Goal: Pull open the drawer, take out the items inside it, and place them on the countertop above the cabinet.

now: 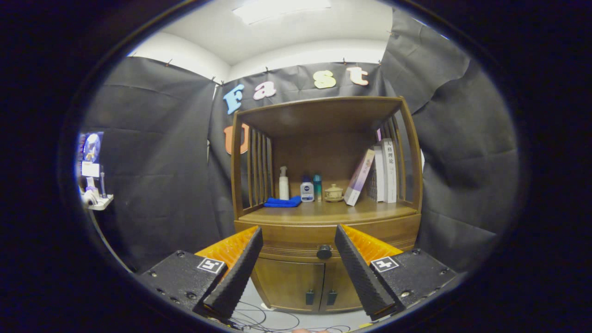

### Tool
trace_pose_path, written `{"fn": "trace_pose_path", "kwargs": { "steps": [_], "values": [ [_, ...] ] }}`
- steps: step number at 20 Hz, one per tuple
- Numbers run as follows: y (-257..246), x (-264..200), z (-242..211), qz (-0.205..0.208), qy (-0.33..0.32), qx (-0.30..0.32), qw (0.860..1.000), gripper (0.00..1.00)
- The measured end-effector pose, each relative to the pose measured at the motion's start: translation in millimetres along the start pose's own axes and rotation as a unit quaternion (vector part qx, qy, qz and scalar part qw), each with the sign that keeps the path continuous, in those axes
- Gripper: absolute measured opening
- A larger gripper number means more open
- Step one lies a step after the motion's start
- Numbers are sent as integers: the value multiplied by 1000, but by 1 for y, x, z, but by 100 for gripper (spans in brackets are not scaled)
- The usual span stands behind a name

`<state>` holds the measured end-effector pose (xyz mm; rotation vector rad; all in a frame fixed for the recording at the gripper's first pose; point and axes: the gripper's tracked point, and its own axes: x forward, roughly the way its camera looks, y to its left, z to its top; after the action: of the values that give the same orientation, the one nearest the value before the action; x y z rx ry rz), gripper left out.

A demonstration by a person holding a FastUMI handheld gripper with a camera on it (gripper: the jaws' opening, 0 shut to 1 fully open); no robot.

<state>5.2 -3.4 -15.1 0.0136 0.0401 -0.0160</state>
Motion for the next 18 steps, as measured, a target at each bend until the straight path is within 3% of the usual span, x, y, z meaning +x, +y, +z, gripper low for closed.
{"fn": "trace_pose_path", "kwargs": {
  "steps": [11, 18],
  "values": [
    [-14, 29, -36, -21, 26, 2, 999, 99],
    [-37, 103, -84, -40, 69, -6, 997, 99]
  ]
}}
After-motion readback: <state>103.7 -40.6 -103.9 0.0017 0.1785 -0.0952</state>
